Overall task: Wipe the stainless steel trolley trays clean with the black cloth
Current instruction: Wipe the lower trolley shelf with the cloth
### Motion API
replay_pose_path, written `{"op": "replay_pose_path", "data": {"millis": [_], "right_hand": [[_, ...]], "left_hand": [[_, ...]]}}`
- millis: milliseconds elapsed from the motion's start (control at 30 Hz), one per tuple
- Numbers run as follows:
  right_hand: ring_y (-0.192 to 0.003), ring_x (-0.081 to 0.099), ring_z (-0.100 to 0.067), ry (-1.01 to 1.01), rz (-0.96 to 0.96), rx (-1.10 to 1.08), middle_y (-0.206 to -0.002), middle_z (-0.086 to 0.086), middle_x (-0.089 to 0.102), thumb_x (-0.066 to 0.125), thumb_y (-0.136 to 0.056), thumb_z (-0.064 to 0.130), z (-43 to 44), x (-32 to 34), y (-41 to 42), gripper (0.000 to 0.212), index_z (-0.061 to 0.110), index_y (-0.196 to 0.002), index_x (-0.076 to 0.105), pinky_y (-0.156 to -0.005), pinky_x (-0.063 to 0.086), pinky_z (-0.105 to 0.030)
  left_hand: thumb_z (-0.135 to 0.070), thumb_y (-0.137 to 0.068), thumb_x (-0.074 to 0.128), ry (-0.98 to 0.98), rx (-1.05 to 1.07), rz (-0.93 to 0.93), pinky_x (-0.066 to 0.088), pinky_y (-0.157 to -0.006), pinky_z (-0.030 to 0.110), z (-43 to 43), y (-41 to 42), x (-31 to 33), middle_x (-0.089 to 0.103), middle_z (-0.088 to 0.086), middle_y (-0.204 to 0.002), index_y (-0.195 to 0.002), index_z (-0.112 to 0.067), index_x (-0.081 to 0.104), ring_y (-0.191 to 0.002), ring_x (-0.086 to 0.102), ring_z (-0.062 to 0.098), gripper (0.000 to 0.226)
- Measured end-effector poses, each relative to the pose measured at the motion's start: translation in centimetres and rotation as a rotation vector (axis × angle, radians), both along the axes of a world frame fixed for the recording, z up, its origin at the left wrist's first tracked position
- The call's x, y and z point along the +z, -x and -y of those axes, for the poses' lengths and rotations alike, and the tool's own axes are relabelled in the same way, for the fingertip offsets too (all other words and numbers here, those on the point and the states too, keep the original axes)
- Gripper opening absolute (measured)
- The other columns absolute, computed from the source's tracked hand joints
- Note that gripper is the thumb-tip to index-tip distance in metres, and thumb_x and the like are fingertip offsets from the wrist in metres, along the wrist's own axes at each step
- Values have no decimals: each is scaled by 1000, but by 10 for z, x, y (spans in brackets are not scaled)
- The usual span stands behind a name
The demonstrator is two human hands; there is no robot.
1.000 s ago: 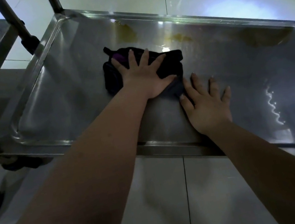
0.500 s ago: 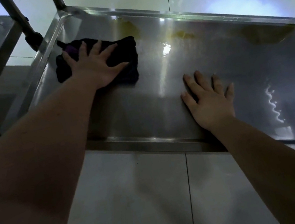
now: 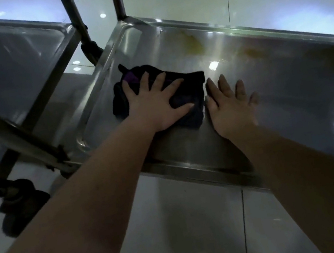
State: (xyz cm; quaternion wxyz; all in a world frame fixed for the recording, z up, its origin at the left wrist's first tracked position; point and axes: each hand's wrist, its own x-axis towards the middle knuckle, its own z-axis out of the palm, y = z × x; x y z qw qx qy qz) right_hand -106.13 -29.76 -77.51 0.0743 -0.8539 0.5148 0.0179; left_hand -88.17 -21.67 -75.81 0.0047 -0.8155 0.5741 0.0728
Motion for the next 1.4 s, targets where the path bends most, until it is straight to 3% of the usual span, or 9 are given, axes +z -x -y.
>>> {"op": "replay_pose_path", "data": {"millis": [233, 367, 567, 800, 967, 1100, 1267, 1400], "right_hand": [[-149, -12, -35, -11, -53, 51, -162, 15, -13, 4, -94, 62, -4, 1, 2, 58, 51, -149, -10, -115, -4, -65], [-148, -13, -39, -3, -86, 127, -161, 18, -16, -2, -84, 73, -9, 1, 6, 65, 57, -146, -14, -113, -6, -67], [-148, -13, -37, 11, -77, 122, -161, 20, -15, 1, -86, 73, -8, 2, 5, 63, 58, -145, -14, -113, -6, -66], [-149, -13, -35, 10, -60, 118, -161, 20, -13, 5, -86, 74, -7, 2, 3, 63, 58, -146, -11, -114, -7, -65], [-149, -11, -34, 2, -63, 109, -161, 21, -13, 5, -85, 75, -5, 4, 2, 64, 59, -145, -11, -114, -5, -66], [-149, -10, -35, 7, -69, 108, -161, 21, -12, 4, -83, 76, -5, 3, 2, 65, 59, -145, -11, -113, -3, -67], [-149, -11, -35, 10, -55, 113, -162, 19, -12, -1, -81, 78, -5, 0, 5, 67, 59, -144, -13, -114, -4, -66], [-149, -12, -35, 18, -56, 113, -161, 19, -14, -4, -79, 78, -8, -1, 6, 68, 59, -144, -15, -114, -5, -66]], "left_hand": [[-93, -66, -1, 8, 50, -23, -16, -103, 69, -119, 2, -6, -9, -17, -162, -139, -63, -15, -149, -15, 23, 79], [-93, -65, 0, 20, 63, -15, -9, -101, 77, -79, -4, -4, -9, -11, -163, -142, -62, -9, -149, -13, 31, 84], [-93, -72, 25, -33, 50, -53, -7, -101, 79, 7, -51, 0, -4, -6, -165, -147, -58, 0, -148, -11, 36, 86], [-94, -70, 27, -26, 15, -28, -6, -104, 78, 51, -80, 8, 1, -6, -165, -148, -57, 4, -149, -7, 35, 89], [-93, -71, 21, -55, 35, -16, -4, -105, 75, 28, -68, 7, -2, -6, -165, -148, -57, 2, -149, -8, 34, 87], [-94, -66, 11, -13, 36, -17, 0, -106, 73, -38, -48, 5, 0, -6, -164, -147, -57, 1, -149, -5, 32, 89], [-92, -64, -4, -17, 70, -2, -4, -108, 69, -121, -24, 1, -11, -10, -163, -140, -62, -16, -149, -11, 29, 82], [-94, -62, -6, -35, 103, -12, -5, -105, 73, -105, -26, 0, -18, -10, -162, -138, -63, -19, -148, -13, 33, 83]]}}
